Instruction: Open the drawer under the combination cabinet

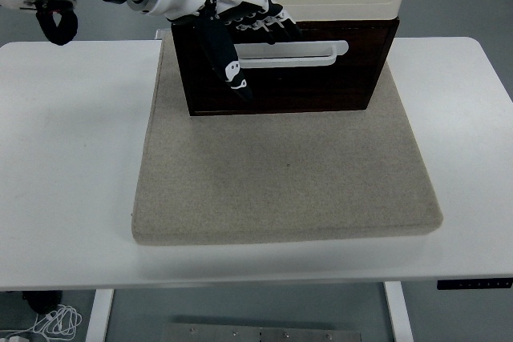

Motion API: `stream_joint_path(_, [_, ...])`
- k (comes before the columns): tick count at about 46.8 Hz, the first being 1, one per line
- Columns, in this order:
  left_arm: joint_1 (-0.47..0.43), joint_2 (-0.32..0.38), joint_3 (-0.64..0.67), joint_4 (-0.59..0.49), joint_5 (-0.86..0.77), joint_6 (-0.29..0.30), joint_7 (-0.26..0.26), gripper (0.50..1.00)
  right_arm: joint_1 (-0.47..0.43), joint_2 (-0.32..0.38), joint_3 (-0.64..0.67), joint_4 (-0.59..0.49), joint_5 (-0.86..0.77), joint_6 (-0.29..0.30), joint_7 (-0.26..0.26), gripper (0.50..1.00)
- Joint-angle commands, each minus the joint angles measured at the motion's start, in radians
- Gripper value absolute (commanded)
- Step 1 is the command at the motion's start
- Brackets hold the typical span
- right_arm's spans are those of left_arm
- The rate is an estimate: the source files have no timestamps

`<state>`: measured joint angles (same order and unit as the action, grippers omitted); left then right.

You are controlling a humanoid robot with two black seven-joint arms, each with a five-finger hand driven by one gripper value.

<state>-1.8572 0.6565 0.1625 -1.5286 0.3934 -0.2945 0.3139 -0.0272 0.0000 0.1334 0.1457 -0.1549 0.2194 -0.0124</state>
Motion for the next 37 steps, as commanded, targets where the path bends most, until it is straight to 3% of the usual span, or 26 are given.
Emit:
stream_joint_path(1, [0.003,-0.026,0.011,0.018,-0.002,0.0,0.019,1.0,0.001,0.0,0.0,0.0,0.0,0.0,0.0,0.926])
stream_joint_path(37, [-0.005,-0.14,0.058,0.163,-0.007,0.001,0.068,1.0,0.0,0.0,-0.001,0.0,0.0,0.0,0.0,0.926])
